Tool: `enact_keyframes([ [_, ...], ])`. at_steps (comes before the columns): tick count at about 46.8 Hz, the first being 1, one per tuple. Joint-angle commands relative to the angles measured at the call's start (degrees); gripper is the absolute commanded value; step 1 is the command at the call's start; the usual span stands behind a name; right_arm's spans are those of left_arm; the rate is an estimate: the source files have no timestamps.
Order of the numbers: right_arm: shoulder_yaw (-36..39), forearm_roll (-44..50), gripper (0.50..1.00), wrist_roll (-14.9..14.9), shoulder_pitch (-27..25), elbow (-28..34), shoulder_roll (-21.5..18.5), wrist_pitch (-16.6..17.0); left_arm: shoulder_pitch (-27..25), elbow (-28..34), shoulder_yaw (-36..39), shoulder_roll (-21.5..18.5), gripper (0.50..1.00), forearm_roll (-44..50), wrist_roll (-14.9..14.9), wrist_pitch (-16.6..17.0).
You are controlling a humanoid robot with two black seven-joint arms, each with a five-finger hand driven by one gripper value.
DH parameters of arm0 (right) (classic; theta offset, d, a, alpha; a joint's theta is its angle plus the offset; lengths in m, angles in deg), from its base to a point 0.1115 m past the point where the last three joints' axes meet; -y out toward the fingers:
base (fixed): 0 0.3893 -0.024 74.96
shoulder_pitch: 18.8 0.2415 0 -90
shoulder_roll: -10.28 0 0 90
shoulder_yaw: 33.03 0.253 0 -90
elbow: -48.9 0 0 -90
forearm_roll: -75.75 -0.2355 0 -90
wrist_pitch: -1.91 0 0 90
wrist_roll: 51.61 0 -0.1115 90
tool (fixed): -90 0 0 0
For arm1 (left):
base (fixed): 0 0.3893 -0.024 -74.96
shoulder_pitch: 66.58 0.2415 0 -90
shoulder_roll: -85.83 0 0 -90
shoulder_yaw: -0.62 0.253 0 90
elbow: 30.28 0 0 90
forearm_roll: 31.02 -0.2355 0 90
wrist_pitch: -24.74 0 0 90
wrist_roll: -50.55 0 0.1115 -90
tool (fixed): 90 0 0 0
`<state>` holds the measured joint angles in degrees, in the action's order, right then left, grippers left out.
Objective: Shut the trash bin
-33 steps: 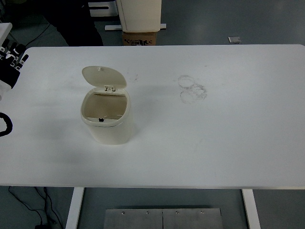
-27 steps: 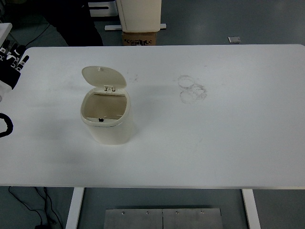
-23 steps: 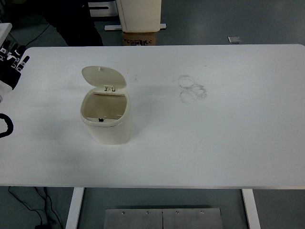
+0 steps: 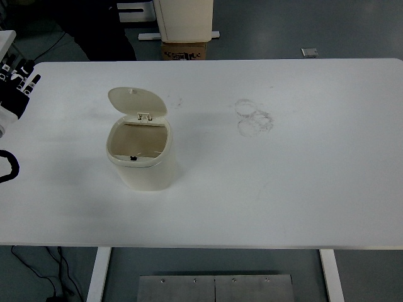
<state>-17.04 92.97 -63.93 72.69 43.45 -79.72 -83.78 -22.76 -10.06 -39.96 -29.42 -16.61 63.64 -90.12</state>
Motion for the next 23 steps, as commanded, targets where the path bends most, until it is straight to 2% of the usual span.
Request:
enact_keyframes([
  [1,0.00,0.00,0.991,0.01,0.00,0.00,0.00,0.00,-0.06,-0.01,0.07,-0.06,1.000,0.00,0.00,0.07],
  [23,0.00,0.00,0.991,0.01,0.00,0.00,0.00,0.00,-0.15,0.08,0.16,-0.42,1.000,0.00,0.00,-0.01],
])
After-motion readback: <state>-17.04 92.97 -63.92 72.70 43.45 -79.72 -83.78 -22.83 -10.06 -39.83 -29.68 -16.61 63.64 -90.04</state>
